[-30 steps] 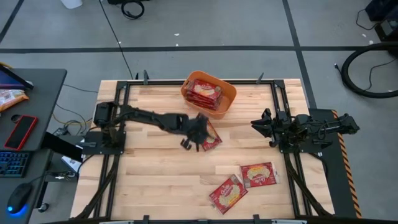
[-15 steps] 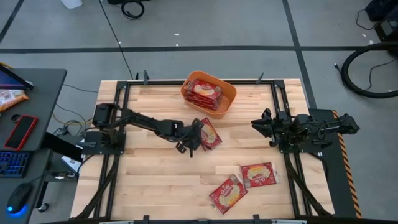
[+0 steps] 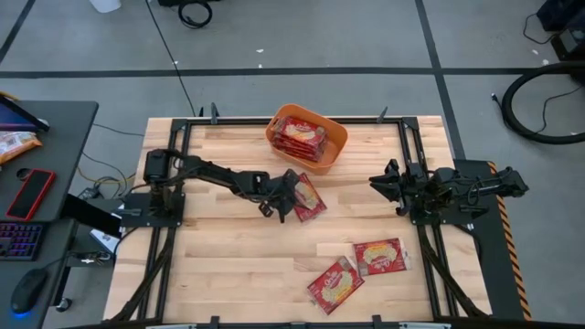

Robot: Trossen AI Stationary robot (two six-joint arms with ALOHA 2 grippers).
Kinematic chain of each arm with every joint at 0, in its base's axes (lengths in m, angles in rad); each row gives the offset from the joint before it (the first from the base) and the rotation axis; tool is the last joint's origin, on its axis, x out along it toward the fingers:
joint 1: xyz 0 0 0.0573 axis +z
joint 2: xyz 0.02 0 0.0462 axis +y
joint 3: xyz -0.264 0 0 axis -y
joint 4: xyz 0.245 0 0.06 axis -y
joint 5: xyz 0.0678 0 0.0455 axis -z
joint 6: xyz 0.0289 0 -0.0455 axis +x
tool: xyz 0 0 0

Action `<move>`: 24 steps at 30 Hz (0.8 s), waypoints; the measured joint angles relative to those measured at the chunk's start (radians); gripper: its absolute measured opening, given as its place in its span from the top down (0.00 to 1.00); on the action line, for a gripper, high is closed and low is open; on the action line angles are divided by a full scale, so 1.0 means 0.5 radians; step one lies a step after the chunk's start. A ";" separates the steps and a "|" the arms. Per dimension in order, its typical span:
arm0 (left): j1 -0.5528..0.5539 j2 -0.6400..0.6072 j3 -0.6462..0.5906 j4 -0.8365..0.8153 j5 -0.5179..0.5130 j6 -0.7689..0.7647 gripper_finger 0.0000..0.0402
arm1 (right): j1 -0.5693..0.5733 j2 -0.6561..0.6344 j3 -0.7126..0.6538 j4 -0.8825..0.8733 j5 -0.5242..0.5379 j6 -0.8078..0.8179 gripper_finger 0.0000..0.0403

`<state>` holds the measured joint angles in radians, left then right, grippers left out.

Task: Sort popcorn bags into baskets
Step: Put the red popcorn pack into the orange bin

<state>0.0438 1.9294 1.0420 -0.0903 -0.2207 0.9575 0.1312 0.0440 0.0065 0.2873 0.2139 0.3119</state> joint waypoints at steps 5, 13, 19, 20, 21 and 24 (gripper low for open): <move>-0.023 0.050 0.002 0.044 -0.103 0.095 0.71 | 0.000 0.000 0.000 0.009 -0.001 0.000 0.76; -0.102 0.016 0.114 -0.153 -0.258 -0.011 0.97 | 0.000 0.000 0.000 0.022 -0.001 0.000 0.76; -0.168 -0.127 0.377 -0.516 -0.396 -0.077 0.99 | 0.000 0.010 0.000 0.041 -0.004 0.000 0.76; -0.175 -0.170 0.413 -0.532 -0.397 -0.100 0.99 | 0.000 0.010 0.001 0.037 -0.003 0.000 0.76; -0.178 -0.209 0.440 -0.547 -0.387 -0.112 0.99 | 0.000 0.010 0.000 0.035 -0.003 0.000 0.76; -0.176 -0.372 0.484 -0.509 -0.311 -0.139 0.99 | 0.000 0.017 0.000 0.040 -0.002 0.000 0.76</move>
<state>-0.0442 1.7434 1.2841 -0.3446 -0.3764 0.8880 0.1313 0.0525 0.0067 0.3075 0.2127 0.3119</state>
